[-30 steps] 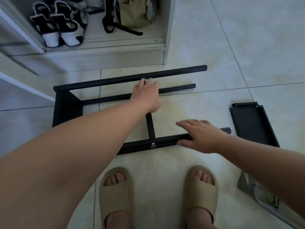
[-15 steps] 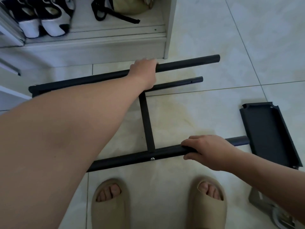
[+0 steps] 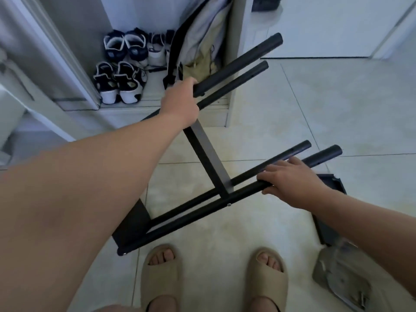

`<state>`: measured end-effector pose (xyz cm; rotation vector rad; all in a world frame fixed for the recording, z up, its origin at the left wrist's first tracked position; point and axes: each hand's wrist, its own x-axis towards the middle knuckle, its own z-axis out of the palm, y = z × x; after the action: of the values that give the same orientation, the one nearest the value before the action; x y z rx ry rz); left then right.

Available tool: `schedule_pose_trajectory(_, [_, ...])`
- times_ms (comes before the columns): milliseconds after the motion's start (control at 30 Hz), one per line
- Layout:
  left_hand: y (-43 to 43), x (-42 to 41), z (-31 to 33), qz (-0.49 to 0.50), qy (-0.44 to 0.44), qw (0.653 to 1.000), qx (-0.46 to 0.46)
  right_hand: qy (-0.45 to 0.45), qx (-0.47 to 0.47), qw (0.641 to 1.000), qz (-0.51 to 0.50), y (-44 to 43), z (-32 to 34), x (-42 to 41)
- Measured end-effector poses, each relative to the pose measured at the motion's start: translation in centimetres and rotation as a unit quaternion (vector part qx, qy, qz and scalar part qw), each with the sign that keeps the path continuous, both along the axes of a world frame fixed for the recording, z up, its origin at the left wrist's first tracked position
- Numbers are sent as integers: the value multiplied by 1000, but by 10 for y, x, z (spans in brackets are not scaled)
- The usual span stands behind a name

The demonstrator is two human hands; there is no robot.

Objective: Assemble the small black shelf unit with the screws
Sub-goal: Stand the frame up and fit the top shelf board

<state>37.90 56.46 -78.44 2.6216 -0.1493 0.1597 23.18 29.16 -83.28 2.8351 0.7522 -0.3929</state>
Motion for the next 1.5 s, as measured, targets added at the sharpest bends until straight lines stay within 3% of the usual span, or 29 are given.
schedule_pose_trajectory(400, [61,-85,61,132,-87,967,-198,-227,-124,962,87,14,111,17])
schedule_pose_trajectory(633, [80,-145,33,214,-36,933,-287,-370,-170,899,162,36,125,16])
schedule_pose_trajectory(933, [96,-162,3,210,37,934,-286,-339,-242,895,159,47,124,4])
schedule_pose_trajectory(1033, [99,-164,1,216,48,933,-285,-370,-137,906,151,52,128,-10])
schedule_pose_trajectory(1133, [98,-168,1,233,53,929,-284,-398,53,911,94,61,129,-26])
schedule_pose_trajectory(1267, [94,-174,5,245,58,921,-299,-430,315,843,-76,77,125,-46])
schedule_pose_trajectory(1333, [92,-176,8,250,61,917,-304,-380,435,794,-189,81,123,-51])
schedule_pose_trajectory(1400, [90,-179,9,250,66,915,-311,-258,537,742,-308,84,121,-47])
schedule_pose_trajectory(1500, [90,-182,12,249,75,908,-330,-84,596,712,-360,88,111,-37])
